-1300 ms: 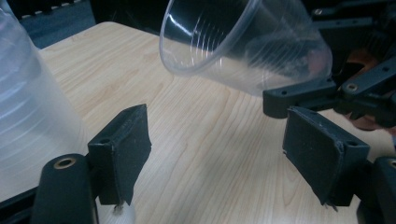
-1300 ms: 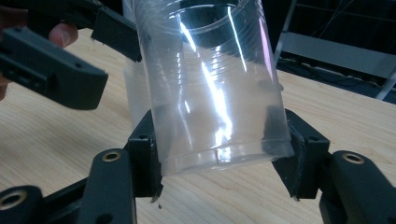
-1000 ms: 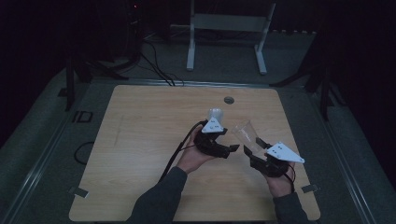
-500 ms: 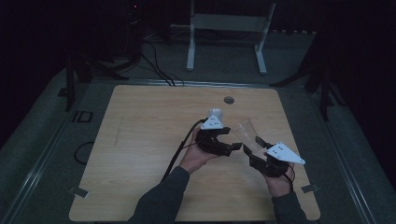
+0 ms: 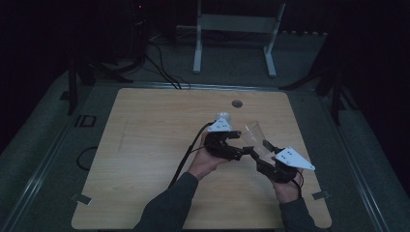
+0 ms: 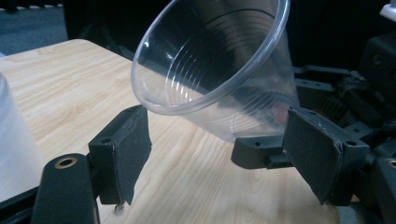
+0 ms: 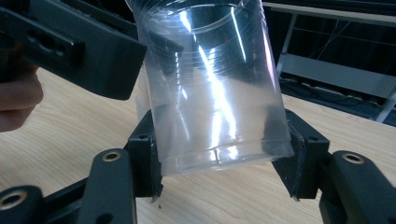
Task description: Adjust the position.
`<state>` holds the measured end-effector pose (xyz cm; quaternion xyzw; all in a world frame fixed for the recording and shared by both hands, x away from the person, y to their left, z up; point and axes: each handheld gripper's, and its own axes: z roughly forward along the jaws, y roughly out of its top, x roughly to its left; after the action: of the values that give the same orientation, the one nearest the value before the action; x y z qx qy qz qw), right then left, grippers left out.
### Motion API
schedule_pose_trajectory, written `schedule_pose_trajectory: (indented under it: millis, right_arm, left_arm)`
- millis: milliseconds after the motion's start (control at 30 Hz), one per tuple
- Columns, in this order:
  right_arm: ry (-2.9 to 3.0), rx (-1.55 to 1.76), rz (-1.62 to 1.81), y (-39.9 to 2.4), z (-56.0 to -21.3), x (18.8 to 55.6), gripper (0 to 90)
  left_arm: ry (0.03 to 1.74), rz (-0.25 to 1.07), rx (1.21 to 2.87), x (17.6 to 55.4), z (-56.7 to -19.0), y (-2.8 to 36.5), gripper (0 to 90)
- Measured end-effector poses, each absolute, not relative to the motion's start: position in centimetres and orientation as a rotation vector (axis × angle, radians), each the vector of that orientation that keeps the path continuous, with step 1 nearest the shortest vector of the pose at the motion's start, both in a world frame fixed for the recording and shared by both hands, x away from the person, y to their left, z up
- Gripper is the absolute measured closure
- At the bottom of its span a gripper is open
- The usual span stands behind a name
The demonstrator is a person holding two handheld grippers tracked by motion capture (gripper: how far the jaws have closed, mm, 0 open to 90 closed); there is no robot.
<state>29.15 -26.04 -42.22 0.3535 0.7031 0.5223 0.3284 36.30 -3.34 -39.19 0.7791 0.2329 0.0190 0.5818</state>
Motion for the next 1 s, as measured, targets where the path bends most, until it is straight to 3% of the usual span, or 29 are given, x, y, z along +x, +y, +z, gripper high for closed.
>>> schedule_pose_trajectory:
  millis: [1000]
  right_arm:
    - [1.857,0.922,1.372,-25.3,-42.7,29.1,41.7]
  left_arm:
    - [0.603,-0.04,1.696,36.5,-39.5,-4.5,20.9]
